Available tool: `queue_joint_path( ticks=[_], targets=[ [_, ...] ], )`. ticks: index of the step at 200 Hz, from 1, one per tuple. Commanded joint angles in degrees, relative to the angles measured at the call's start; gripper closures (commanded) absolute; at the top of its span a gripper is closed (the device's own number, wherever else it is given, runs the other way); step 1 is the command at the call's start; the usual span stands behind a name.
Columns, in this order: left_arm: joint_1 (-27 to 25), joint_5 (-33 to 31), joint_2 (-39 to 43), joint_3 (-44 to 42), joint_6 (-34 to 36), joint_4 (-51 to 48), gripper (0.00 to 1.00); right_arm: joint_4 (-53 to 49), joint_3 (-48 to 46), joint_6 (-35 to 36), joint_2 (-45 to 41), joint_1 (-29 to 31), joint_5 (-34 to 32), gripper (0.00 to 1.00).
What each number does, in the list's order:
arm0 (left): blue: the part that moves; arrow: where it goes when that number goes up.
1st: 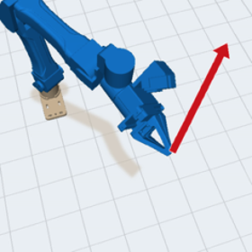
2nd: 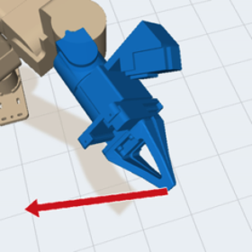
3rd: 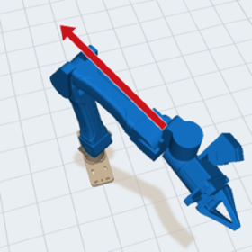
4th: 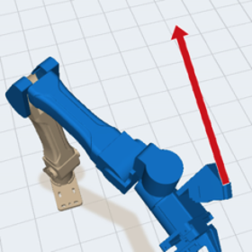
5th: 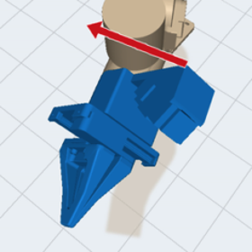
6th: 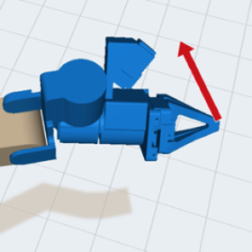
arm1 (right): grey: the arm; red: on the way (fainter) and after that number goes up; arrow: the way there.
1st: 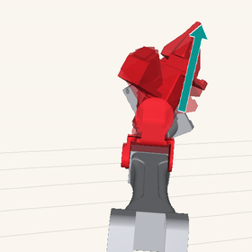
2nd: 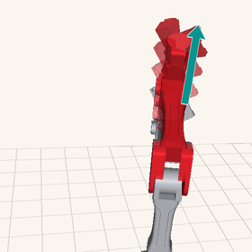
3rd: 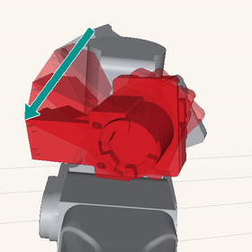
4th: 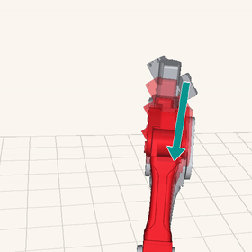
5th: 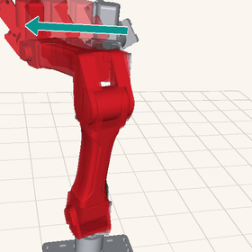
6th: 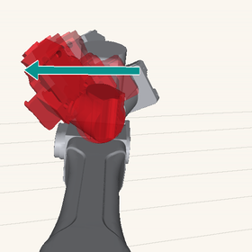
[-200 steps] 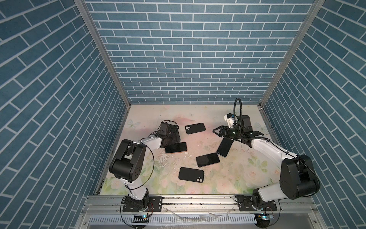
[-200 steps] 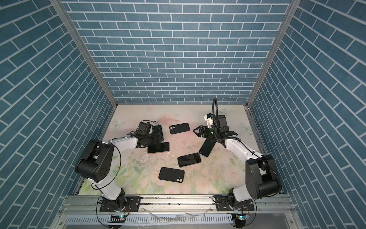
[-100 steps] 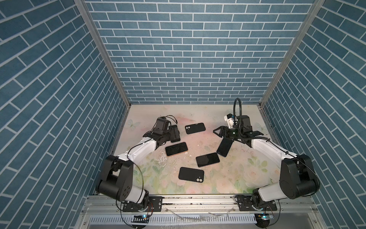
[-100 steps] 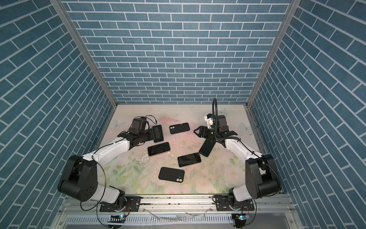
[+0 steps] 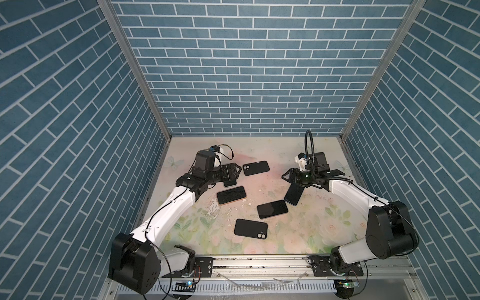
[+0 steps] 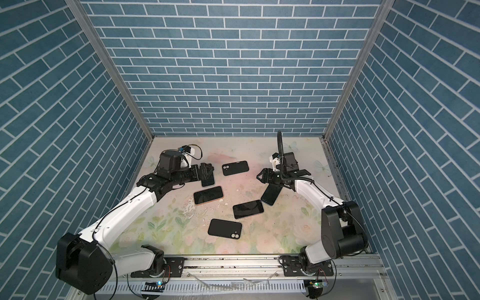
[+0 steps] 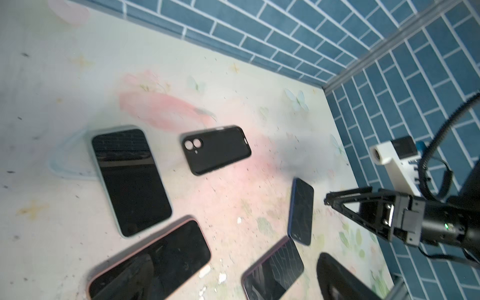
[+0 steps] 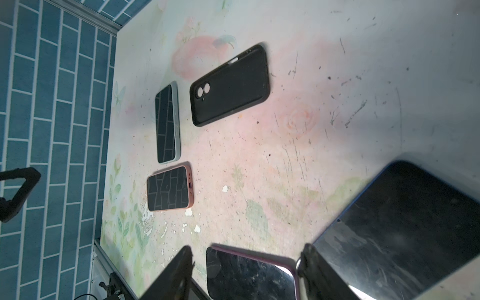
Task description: Put the phone into the phone case
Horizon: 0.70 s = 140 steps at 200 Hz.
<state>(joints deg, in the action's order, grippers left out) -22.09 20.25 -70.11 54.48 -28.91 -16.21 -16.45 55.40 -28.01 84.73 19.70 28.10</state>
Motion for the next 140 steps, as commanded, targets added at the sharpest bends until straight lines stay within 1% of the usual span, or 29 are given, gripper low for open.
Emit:
queue_joint_path(
  ticks=[1, 33, 53, 66, 97, 110, 129, 140],
  targets=[
    [-2.68, 4.81, 1.95, -3.94, -0.84, -0.25, 0.0, -4.99, -1.91, 1.91, -2.4, 1.16, -0.41, 0.33],
    [-6.02, 4.89, 3.09, -9.27, -4.05, 2.93, 0.0, -4.31, -5.73, 0.43, -3.49, 1.57, 0.05, 0.34],
    [-7.05, 6.8, 2.53, -12.13, -7.42, 6.96, 0.0, -4.08, -7.45, -1.46, -4.02, 1.65, 1.69, 0.34],
    [-9.03, 7.36, 1.55, -13.05, -8.51, 9.24, 0.0, -4.64, -8.25, -1.95, -4.67, 1.83, 2.63, 0.35],
    [-13.42, 9.75, -4.12, -13.08, -9.34, 11.33, 0.0, -5.97, -11.31, -1.96, -6.91, 2.1, 2.88, 0.35],
    [-14.68, 11.23, -7.2, -13.55, -11.02, 13.83, 0.01, -6.49, -12.5, -2.11, -7.27, 2.09, 2.86, 0.35],
    [-16.4, 13.57, -11.19, -14.31, -15.23, 20.44, 0.0, -5.75, -14.19, -2.96, -7.4, 2.09, 3.34, 0.35],
    [-17.49, 13.68, -13.47, -14.31, -16.63, 22.47, 0.01, -5.46, -14.54, -3.15, -6.79, 2.09, 3.7, 0.35]
  ],
)
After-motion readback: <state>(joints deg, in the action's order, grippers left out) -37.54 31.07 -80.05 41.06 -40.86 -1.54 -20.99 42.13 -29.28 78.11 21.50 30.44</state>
